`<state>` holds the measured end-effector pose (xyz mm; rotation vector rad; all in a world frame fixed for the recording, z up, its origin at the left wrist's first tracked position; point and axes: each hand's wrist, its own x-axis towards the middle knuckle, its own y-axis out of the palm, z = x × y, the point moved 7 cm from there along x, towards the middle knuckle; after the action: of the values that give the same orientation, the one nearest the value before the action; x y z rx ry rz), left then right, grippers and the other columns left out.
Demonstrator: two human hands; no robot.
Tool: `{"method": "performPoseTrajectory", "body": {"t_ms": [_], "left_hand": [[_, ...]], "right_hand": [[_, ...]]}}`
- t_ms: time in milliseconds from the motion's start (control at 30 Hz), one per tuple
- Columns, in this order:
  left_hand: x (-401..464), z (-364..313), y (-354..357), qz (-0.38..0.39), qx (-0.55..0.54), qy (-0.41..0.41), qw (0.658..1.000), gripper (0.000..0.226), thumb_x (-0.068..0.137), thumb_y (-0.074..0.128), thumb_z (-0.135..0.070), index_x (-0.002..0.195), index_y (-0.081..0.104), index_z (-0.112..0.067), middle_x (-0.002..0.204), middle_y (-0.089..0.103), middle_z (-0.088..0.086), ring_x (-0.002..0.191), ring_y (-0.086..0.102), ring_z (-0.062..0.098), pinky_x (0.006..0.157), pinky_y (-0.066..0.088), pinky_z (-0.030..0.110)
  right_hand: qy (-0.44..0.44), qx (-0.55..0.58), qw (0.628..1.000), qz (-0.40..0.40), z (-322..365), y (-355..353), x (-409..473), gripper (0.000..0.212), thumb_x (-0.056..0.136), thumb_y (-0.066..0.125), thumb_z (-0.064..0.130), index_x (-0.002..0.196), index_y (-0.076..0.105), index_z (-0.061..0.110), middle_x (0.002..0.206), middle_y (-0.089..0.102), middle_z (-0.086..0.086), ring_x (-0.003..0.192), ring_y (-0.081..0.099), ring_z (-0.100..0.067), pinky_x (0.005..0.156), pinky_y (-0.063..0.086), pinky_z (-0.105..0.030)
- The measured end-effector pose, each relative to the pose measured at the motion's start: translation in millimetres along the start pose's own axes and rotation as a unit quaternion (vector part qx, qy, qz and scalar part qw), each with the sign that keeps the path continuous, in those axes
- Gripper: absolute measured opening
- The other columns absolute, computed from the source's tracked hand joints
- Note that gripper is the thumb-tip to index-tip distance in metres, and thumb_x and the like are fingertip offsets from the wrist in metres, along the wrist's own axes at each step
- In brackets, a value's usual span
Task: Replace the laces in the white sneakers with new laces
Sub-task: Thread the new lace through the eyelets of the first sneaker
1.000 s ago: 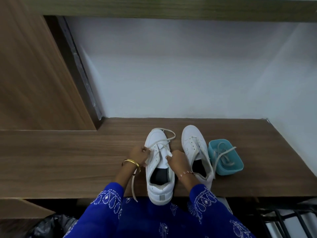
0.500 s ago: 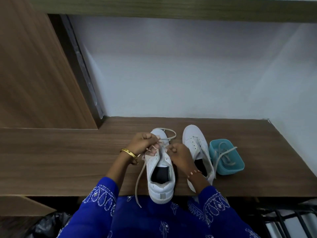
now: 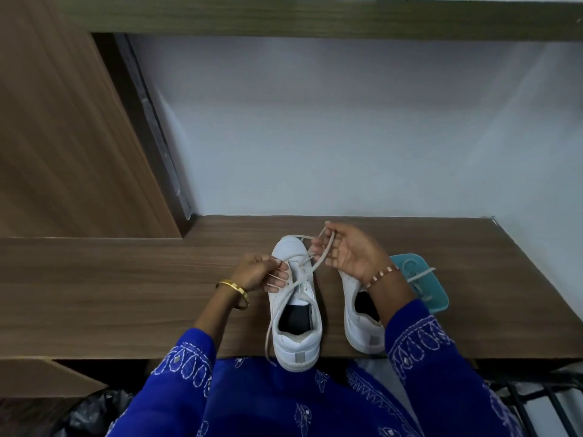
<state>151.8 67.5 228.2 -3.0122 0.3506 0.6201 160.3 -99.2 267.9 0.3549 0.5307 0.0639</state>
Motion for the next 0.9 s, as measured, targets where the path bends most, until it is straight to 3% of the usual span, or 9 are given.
{"method": "performPoseTrajectory", "body": {"t_ms": [133,233,367,467,633,700,800,900], "left_hand": [[18,14,-4,-0.091,0.13,0.038,0.987,0.028,0.094,0.048,-0.008,0.07,0.063,-0.009,0.068,0.062,0.001,0.064,0.054,0.014,0.057,0.043,0.019],[23,15,10,-0.096,0.265,0.076,0.956,0.019,0.09,0.053,-0.01,0.075,0.064,-0.005,0.067,0.058,0.004,0.064,0.05,0.013,0.062,0.04,0.023],[24,24,21,-0.115,0.354,0.065,0.926,0.016,0.087,0.053,-0.014,0.097,0.065,-0.009,0.096,0.067,0.009,0.086,0.058,0.022,0.072,0.04,0.024],[22,27,25,-0.114,0.383,0.081,0.913,0.022,0.086,0.055,-0.015,0.105,0.063,-0.007,0.103,0.067,0.012,0.098,0.059,0.028,0.078,0.043,0.028],[18,29,25,-0.12,0.385,0.093,0.91,0.031,0.086,0.05,-0.017,0.112,0.061,-0.005,0.107,0.066,0.015,0.101,0.058,0.029,0.08,0.042,0.027],[14,29,27,-0.119,0.386,0.097,0.91,0.036,0.085,0.047,-0.023,0.112,0.06,-0.004,0.107,0.066,0.015,0.101,0.058,0.031,0.08,0.042,0.028],[12,30,26,-0.127,0.385,0.101,0.908,0.032,0.089,0.05,-0.017,0.119,0.058,-0.008,0.114,0.064,0.012,0.107,0.057,0.027,0.082,0.041,0.026],[13,32,24,-0.135,0.377,0.106,0.91,0.031,0.09,0.051,-0.016,0.118,0.059,-0.008,0.115,0.064,0.013,0.108,0.056,0.027,0.083,0.039,0.025]], "right_hand": [[-0.102,-0.06,0.993,-0.016,39,2,-22,0.028,0.092,0.053,0.022,0.067,0.055,0.011,0.052,0.061,-0.002,0.048,0.056,-0.014,0.061,0.051,-0.03],[-0.208,-0.095,0.972,-0.049,67,2,-44,0.027,0.089,0.06,0.019,0.064,0.058,0.009,0.052,0.057,-0.003,0.043,0.048,-0.013,0.05,0.046,-0.025],[-0.236,-0.078,0.968,0.031,74,14,-65,0.03,0.089,0.058,0.018,0.06,0.056,0.01,0.052,0.057,-0.003,0.04,0.044,-0.011,0.045,0.042,-0.022],[-0.197,-0.078,0.975,0.071,58,17,-70,0.036,0.09,0.055,0.018,0.054,0.059,0.012,0.052,0.058,-0.005,0.036,0.045,-0.012,0.042,0.041,-0.021],[-0.1,-0.134,0.986,-0.018,-4,-4,-44,0.027,0.091,0.055,0.013,0.065,0.056,0.003,0.053,0.056,-0.009,0.036,0.047,-0.014,0.042,0.043,-0.022],[-0.033,-0.145,0.988,-0.049,-35,-14,-32,0.027,0.092,0.053,0.01,0.066,0.056,0.002,0.057,0.054,-0.012,0.036,0.049,-0.014,0.042,0.046,-0.022],[0.113,-0.158,0.98,-0.041,-77,-20,-21,0.042,0.095,0.043,0.009,0.056,0.054,0.004,0.045,0.051,-0.005,0.033,0.048,-0.01,0.049,0.048,-0.023],[0.16,-0.267,0.949,-0.051,-90,-28,-17,0.032,0.094,0.042,0.007,0.064,0.053,0.003,0.064,0.053,-0.013,0.054,0.054,-0.021,0.06,0.049,-0.033]]}}
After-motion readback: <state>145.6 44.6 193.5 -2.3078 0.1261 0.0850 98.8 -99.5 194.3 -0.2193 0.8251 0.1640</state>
